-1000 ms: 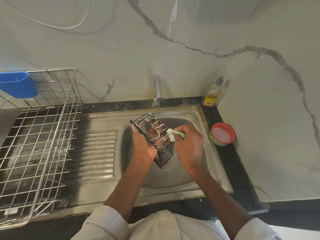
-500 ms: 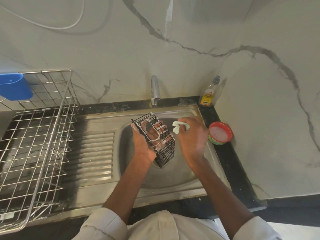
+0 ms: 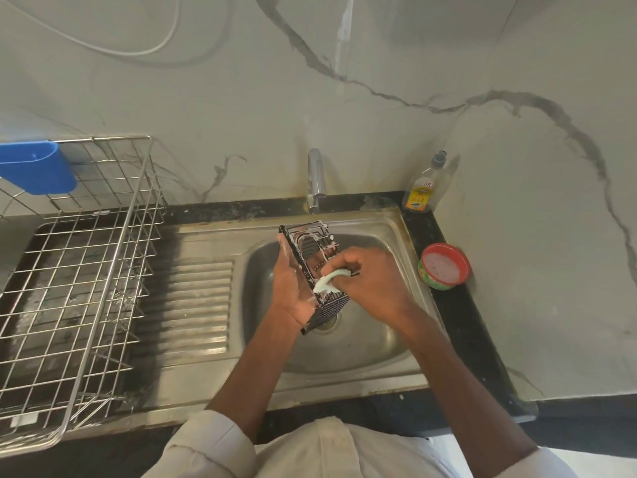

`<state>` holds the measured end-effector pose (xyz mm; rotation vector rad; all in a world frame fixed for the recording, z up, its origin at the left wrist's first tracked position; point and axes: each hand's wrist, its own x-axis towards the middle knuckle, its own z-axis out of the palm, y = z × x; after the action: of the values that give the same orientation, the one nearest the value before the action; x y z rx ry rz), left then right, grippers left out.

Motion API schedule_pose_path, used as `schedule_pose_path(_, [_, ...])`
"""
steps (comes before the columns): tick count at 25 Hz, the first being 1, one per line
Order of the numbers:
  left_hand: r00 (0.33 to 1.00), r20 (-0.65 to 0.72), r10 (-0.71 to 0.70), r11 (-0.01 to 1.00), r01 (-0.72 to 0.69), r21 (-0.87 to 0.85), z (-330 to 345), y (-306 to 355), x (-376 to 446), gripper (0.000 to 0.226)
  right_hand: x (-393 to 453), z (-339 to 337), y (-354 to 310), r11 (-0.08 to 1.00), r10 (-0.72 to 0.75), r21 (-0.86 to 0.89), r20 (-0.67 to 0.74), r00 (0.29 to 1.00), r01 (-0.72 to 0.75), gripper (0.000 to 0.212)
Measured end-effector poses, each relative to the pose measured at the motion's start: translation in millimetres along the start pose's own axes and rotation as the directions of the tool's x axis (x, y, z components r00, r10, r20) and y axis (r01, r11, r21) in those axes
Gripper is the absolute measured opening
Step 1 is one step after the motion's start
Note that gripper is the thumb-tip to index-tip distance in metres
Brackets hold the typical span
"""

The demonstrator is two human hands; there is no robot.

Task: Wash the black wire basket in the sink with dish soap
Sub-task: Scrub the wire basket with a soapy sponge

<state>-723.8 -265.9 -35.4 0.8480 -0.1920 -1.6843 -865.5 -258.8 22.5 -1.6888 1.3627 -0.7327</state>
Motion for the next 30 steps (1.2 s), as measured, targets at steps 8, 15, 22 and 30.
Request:
schedule_pose_path(8, [0.998, -0.06, 0.009, 1.0, -0.007, 0.022, 6.9, 4.0, -7.8, 0.064, 43.1, 21.4, -42.2, 0.996, -0.028, -0.087, -0.121, 0.992, 0.018, 0.013])
schedule_pose_path(15, [0.994, -0.105, 0.021, 0.994, -0.009, 0.111, 3.9, 4.9, -9.8, 0.051, 52.1, 26.9, -49.4, 0.997, -0.068, 0.0, -0.264, 0.962, 0.071, 0.023])
schedule_pose_path(22, [0.986, -0.159, 0.048, 0.995, -0.033, 0.093, -9.2, 4.5, 1.3, 0.042, 43.5, 13.3, -37.9, 0.875, 0.033, -0.482, 0.142, 0.989, 0.04, 0.02])
schedule_pose_path(30, [0.999, -0.018, -0.049, 0.962, 0.052, 0.269, -12.8, -11.2, 4.3, 0.063, 75.2, 19.8, -24.6, 0.969, -0.072, -0.246, -0.295, 0.953, -0.003, 0.019])
